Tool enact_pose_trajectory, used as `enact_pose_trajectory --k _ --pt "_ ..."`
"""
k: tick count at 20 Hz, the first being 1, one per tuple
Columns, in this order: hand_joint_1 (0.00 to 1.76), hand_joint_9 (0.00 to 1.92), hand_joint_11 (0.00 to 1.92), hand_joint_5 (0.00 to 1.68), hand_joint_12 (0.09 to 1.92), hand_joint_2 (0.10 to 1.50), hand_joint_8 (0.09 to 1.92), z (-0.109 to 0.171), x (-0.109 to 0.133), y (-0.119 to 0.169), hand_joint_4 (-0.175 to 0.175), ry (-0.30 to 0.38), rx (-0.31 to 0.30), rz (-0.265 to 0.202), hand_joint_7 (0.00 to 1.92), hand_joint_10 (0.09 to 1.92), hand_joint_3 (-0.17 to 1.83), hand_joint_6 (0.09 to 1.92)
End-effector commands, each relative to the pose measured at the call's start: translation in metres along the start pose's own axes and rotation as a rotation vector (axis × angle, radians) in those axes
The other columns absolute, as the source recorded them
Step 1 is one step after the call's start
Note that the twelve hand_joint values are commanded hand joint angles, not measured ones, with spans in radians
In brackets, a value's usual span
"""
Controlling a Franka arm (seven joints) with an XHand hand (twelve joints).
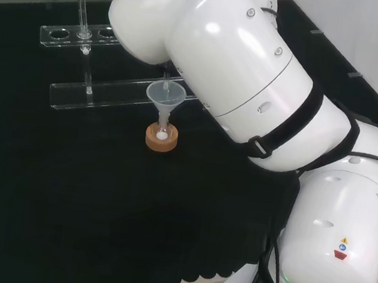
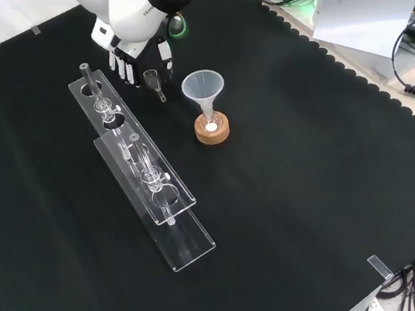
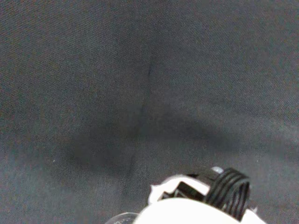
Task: Put the weighing funnel back on the table.
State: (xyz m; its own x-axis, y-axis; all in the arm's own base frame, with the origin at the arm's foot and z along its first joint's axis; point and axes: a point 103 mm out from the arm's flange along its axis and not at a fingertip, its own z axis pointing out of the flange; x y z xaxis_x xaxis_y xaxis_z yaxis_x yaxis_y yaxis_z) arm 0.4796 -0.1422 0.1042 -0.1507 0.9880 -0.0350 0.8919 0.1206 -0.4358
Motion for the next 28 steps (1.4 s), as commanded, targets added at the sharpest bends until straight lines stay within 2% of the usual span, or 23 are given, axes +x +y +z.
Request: enact_pose_trajectory --k 1,18,28 --pt "1.11 1.09 0.7 1.19 1.14 0.66 0.67 0.006 0.001 0.001 0.175 0.001 0.001 -0.006 0.8 0.38 0.73 0.84" --pt "1.11 1.09 0.72 1.19 1.13 0.66 0.67 0.023 0.006 0.004 0.175 0.003 0.0 -0.019 0.81 0.37 0.72 0.84" --pt "1.1 1.09 0.73 1.19 1.12 0.67 0.67 0.025 0.015 0.006 0.175 -0.031 0.007 -0.036 0.83 0.37 0.7 0.84"
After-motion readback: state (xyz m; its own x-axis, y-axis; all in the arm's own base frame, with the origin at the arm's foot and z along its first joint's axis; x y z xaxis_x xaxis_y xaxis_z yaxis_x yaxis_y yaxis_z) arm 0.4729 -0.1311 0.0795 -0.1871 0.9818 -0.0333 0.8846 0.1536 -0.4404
